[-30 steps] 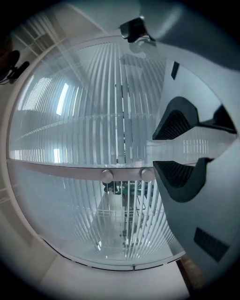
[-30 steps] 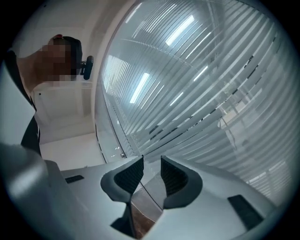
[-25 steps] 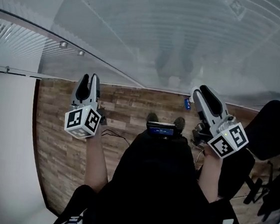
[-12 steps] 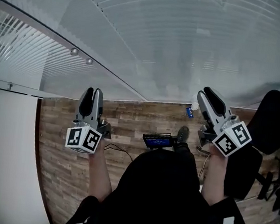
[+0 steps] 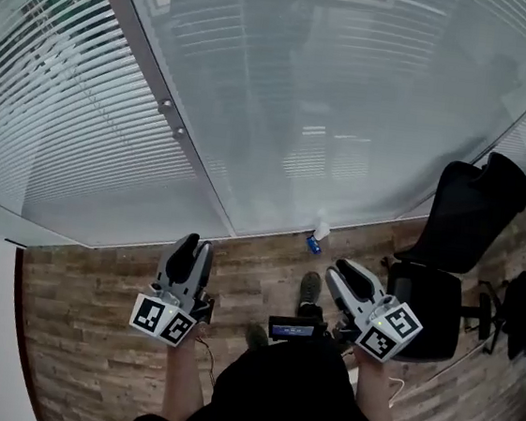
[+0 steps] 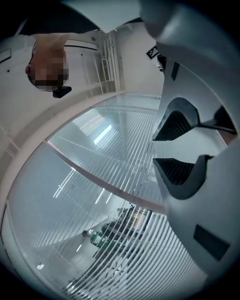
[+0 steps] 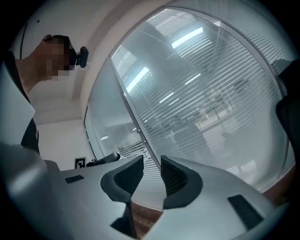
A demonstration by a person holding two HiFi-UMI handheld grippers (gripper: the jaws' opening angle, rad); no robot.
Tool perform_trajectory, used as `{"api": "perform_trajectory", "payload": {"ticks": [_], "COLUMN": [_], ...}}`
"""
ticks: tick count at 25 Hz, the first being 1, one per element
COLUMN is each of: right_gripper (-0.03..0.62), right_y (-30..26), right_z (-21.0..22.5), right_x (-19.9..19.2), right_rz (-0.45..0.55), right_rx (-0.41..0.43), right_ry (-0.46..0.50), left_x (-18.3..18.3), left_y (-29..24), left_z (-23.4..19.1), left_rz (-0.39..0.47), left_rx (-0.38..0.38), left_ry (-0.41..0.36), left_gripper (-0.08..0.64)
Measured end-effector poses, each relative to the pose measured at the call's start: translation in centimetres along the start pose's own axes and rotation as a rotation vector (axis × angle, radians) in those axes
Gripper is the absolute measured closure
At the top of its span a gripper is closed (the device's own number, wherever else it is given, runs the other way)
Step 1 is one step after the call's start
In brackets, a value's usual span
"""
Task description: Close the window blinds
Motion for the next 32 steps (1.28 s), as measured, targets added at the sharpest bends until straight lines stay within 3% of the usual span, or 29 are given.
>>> {"api": "perform_trajectory", "payload": {"ticks": [6, 14, 22, 32], "right_gripper": [0.474, 0.476, 0.476, 0.48], "right_y": [2.4, 2.9, 9.9, 14.7], "right_z": [-3.7, -6.0, -1.8, 1.5], "right_x": [-0.7, -0.7, -1.7, -2.2], "right_rz": [-0.026, -0.021, 0.054, 0.109], "right_rx": [-0.048, 0.029, 0.05, 0.193], "right_ry": [0.064, 0.108, 0.04, -0.066], "left_x": [-1.1, -0.8, -1.8, -2.7], "left_y": [2.5, 4.3, 2.7, 2.3], "left_z": [2.4, 5.9, 13.9, 21.8], "left_rz": [0.023, 0.043, 0.032, 0.001], "left_rx": [-0.147, -0.236, -0.294, -0.289], "left_ry": [0.027, 0.019, 0.014, -0.013], "left_gripper": [0.431, 0.431, 0.431, 0.431]}}
Point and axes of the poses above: the fingertips, and each gripper's own axes: y backward along the fingers, z to its right, x out of its top, the point moved 9 cm from there along y, backward along the fingers, and after that the axes turned 6 degrees about -z, right-handed, at the moved point
